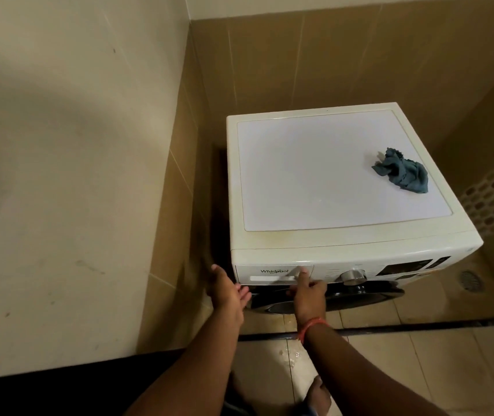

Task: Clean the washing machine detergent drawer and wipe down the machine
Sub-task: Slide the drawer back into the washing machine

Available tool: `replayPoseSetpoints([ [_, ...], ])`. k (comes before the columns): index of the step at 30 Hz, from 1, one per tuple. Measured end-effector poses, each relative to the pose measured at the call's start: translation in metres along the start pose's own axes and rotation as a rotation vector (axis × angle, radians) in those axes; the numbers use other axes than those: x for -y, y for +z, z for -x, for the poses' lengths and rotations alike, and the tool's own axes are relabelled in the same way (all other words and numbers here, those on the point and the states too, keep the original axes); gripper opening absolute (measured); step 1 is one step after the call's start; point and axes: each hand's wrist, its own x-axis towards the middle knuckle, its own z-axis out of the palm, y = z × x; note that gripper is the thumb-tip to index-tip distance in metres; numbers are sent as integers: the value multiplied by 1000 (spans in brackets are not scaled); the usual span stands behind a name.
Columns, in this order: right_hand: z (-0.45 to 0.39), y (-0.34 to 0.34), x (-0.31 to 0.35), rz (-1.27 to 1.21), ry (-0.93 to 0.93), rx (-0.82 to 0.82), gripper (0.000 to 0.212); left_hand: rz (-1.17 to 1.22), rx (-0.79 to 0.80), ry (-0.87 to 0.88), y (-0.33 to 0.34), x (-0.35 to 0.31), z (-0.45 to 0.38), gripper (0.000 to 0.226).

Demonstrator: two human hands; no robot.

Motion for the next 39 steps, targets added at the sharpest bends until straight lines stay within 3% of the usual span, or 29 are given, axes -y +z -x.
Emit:
replayPoseSetpoints([
  [2,-2,11,-1,-306,172,84,56,178,161,-160,4,3,7,87],
  [5,-6,19,6,-562,277,149,66,330,287,-210,16,0,17,91],
  [8,-8,18,8,-654,293,157,71,374,302,-195,22,-2,9,89],
  [12,-15,19,-3,-646,285,165,67,245,354,-132,17,4,0,81],
  [23,8,-25,-65,-288,306,139,80,-164,307,-109,-36,65,12,57],
  [25,17,-40,-71,-214,304,114,82,-227,273,-84,-50,71,15,65],
  [28,27,-59,-72,-142,310,104,84,-325,177,-17,-64,81,3,94],
  [32,34,-77,-77,-19,289,118,85,-377,73,-4,-73,87,24,82],
  [36,45,-96,-73,125,157,176,86,-667,-13,339,-74,92,38,71],
  [39,45,-114,-69,683,-322,64,88,-1061,-52,729,-78,89,47,71],
])
